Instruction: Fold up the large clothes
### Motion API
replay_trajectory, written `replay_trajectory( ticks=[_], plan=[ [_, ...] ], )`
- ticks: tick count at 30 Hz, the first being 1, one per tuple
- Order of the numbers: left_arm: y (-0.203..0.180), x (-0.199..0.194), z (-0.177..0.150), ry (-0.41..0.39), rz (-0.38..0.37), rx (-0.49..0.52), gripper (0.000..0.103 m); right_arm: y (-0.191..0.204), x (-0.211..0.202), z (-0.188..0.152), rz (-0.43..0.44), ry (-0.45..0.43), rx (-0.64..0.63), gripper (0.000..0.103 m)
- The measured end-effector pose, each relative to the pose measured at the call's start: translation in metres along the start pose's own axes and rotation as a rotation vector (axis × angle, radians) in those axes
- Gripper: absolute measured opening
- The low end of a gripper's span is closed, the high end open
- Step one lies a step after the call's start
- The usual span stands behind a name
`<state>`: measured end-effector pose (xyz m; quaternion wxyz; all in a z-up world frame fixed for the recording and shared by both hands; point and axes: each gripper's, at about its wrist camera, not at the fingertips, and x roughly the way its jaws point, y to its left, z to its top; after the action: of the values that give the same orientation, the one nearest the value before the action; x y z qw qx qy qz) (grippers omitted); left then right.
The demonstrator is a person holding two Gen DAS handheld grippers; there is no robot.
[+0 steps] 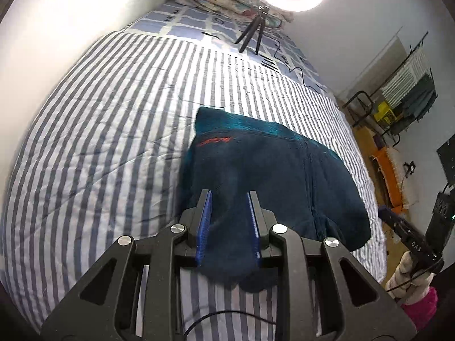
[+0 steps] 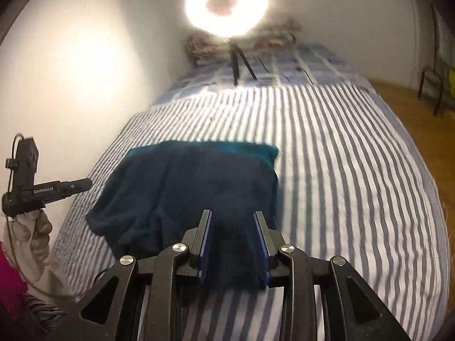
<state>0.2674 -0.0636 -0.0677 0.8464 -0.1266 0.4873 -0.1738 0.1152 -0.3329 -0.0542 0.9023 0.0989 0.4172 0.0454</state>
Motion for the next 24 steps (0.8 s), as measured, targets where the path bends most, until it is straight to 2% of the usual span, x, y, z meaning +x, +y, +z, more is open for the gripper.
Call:
replay_trajectory(
  ticks=[3,6,8,10,11,12,16,19,21,23,24],
  plan=[
    [-0.008,0.015,0.002,0.012,0.009,0.033,0.023,0.009,0.020,0.007,-0.014,0.016,-0.046,0.030],
    [-0.005,0.037,-0.002,0.036,0.088,0.079,0.023,0.008,0.040,0.005,-0.024,0.067,-0.068,0.030],
    [0.007,0.054,-0.008,0.086,0.112,0.061,0.023,0.005,0.056,-0.001,-0.042,0.134,-0.058,0.028],
    [0.025,0.070,-0.016,0.146,0.096,0.004,0.037,-0.003,0.073,-0.014,-0.034,0.211,-0.032,0.028],
    [0.030,0.073,-0.021,0.154,0.090,-0.016,0.042,-0.007,0.076,-0.019,-0.032,0.224,-0.029,0.028],
    [0.036,0.076,-0.024,0.161,0.086,-0.035,0.052,-0.007,0.080,-0.024,-0.033,0.237,-0.036,0.028],
    [0.049,0.082,-0.024,0.188,0.049,-0.069,0.060,-0.006,0.084,-0.022,-0.045,0.262,-0.051,0.028],
    [0.052,0.074,-0.018,0.172,0.013,-0.078,0.060,-0.015,0.072,-0.012,0.006,0.250,-0.012,0.028],
    [0.061,0.062,-0.010,0.155,-0.030,-0.086,0.060,-0.027,0.057,-0.007,0.066,0.196,0.029,0.033],
    [0.071,0.045,-0.006,0.117,-0.106,-0.134,0.060,-0.039,0.040,-0.006,0.119,0.135,0.066,0.056],
    [0.078,0.039,-0.004,0.103,-0.158,-0.179,0.061,-0.045,0.034,-0.006,0.124,0.104,0.083,0.064]
  ],
)
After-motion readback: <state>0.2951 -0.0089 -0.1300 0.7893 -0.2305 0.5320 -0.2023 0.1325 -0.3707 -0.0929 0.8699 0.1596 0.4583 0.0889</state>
